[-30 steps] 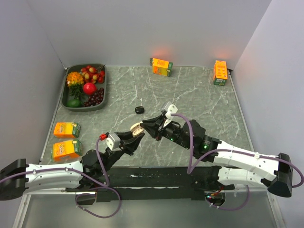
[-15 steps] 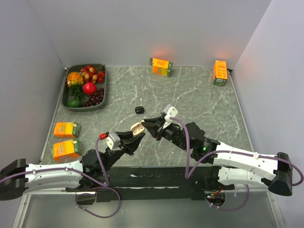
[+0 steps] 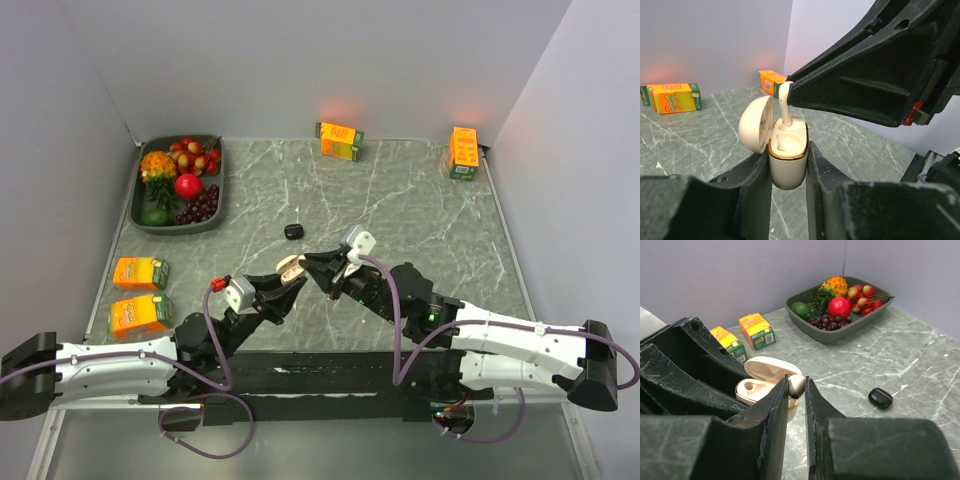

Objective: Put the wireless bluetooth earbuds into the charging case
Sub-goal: Place the earbud in the charging case.

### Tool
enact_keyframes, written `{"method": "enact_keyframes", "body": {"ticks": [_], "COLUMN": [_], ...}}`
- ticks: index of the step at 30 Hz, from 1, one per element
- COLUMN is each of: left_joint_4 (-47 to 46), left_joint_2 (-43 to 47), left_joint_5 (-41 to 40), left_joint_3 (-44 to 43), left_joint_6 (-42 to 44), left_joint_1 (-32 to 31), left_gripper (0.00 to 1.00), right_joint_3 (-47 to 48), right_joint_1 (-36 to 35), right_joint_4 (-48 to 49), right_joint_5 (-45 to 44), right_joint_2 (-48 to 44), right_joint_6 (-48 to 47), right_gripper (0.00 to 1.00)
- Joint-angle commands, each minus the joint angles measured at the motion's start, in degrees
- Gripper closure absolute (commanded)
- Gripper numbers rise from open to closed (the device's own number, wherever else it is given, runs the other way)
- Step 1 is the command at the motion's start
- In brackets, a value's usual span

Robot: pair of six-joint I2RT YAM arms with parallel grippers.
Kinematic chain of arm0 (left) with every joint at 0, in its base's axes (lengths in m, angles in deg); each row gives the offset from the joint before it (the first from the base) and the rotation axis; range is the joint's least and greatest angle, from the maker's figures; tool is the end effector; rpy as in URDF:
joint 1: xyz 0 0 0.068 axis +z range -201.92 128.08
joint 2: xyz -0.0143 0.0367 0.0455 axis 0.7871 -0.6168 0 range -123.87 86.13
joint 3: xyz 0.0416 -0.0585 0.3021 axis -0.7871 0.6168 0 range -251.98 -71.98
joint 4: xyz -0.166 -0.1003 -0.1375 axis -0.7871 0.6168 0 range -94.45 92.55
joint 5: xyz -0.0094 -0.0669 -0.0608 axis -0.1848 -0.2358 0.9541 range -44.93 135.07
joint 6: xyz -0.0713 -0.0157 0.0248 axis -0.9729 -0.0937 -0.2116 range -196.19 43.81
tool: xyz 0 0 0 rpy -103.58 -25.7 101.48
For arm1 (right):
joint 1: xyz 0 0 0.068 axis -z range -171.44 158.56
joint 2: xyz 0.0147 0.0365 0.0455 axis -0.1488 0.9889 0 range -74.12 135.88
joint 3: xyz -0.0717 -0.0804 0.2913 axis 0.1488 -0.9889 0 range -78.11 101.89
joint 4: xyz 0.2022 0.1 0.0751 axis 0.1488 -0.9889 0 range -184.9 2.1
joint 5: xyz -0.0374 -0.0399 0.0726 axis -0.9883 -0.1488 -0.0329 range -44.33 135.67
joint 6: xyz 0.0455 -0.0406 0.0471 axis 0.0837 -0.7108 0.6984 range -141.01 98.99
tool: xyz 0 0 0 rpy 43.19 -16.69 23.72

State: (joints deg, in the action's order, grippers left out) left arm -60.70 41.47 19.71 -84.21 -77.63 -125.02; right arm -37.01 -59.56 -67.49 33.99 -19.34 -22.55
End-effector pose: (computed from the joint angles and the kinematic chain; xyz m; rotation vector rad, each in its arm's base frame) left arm 0.0688 -0.1297 0.3130 0.3594 1.1912 -0.8823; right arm 0.0906 0.1899 0.3835 -0.7132 1.3267 0.7961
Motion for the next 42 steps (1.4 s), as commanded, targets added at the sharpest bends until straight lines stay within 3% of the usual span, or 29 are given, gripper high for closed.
{"method": "enact_keyframes", "body": {"ticks": [1, 15, 24, 42], "left_joint_4": [-4.22, -4.66, -4.75, -5.19], "left_joint_2": [-0.07, -0.42, -0.07, 0.54], "left_joint_5": [-0.65, -0.74, -0.83, -0.83], "left_joint_3": [-2.54, -2.89, -2.54, -1.48], "left_joint_6": [-1.56, -0.77, -0.68, -1.03], "left_joint_1": [0.15, 0.06, 0.06, 0.15], "left_gripper": [0.99, 0.99, 0.99, 0.99], "right_joint_3": [-0.32, -0.67, 0.47, 5.03], "right_joint_1": [-0.7, -2.02, -2.63, -3.07], "right_joint_4": [1.48, -0.71, -2.3, -3.18], "right_joint_5": [-0.45, 2.19, 2.01, 1.14], "right_joint_2": [-1.17, -2.23, -2.67, -5.3], "right_joint_6": [-0.92, -2.24, -1.97, 0.22], "right_gripper": [1.0, 0.99, 0.68, 0.39]}}
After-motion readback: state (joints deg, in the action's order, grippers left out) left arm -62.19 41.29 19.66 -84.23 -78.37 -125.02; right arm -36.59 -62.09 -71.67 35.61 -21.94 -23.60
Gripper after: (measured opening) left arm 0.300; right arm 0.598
